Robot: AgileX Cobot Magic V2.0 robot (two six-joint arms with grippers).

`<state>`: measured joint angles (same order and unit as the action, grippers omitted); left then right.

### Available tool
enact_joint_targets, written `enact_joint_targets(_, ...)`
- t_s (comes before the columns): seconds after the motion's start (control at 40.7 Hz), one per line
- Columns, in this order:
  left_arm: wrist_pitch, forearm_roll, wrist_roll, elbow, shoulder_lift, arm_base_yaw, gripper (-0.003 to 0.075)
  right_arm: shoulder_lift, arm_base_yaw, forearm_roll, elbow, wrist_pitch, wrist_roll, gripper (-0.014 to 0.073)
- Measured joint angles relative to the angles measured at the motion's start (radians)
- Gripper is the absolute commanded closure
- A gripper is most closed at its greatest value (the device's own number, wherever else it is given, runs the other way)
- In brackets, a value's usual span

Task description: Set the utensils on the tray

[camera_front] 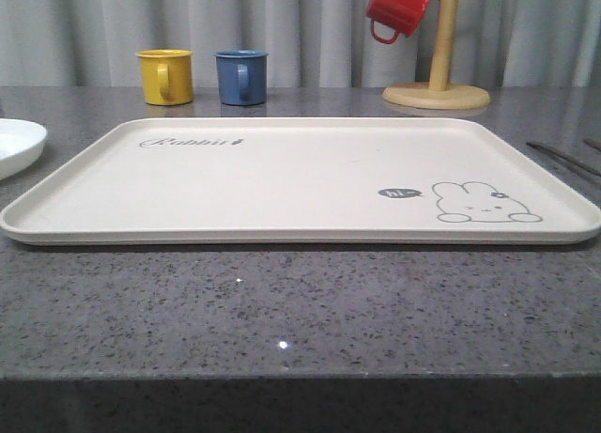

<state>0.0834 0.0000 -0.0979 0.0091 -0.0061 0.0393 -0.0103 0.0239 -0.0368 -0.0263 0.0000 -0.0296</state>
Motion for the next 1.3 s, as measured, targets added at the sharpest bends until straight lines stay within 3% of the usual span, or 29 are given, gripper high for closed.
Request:
enact_joint_targets(0.663,-0.002,0.0,0.0,0.0,0.0,0.0,0.0738,0.0,0.0,0.0,0.0,0.0,0.0,0.0715)
enact_joint_targets(0.86,-0.108,0.0,0.0,-0.013,0.0,0.0,0.0738,0.0,0.0,-0.013,0.012,0.016,0.0,0.0715)
enact_joint_targets(1.081,-0.008,0.0,0.0,-0.284,0.022,0.0,0.0738,0.037,0.0,-0.015,0.242,0.185,0.0,0.0715)
enact_joint_targets(1.302,0.273,0.0,0.0,-0.607,0.195,0.0,0.0738,0.24,0.0,-0.015,0.517,0.374,0.0,0.0715)
